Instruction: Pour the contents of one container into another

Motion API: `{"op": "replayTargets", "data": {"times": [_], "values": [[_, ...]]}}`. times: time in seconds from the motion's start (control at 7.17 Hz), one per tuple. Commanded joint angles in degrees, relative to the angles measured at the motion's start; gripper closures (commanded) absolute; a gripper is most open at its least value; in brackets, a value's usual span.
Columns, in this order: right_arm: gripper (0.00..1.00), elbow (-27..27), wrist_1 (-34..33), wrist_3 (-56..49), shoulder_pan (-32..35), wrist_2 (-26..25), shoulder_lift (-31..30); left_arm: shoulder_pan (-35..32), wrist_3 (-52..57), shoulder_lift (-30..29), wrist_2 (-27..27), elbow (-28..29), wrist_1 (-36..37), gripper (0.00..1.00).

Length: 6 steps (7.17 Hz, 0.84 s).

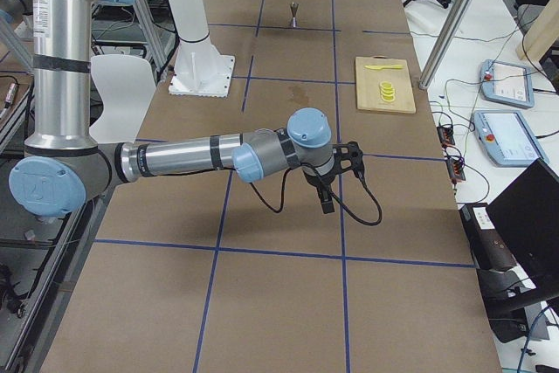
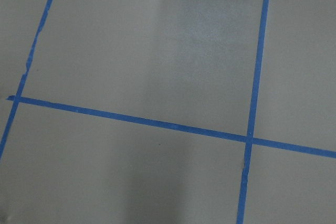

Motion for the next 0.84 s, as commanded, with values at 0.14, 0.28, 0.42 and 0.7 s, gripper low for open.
{"op": "replayTargets", "data": {"times": [0.14,0.28,0.42,0.7], "values": [[0.00,-0.62,0.15,-0.17,0.00,0.00,-0.46,19.47,-14.18,6.70,24.26,-9.59,-0.90,0.00],[0.00,-0.53,0.15,-0.26,0.00,0.00,-0.80,27.37,-17.95,8.04,35.67,-10.32,-0.90,0.00],[0.00,-0.53,0.15,-0.26,0.00,0.00,-0.81,35.89,-21.65,8.75,47.36,-10.33,-0.73,0.00],[0.00,-0.62,0.15,-0.26,0.00,-0.09,-0.90,51.20,-27.20,11.56,71.01,-9.89,-0.37,0.00]]}}
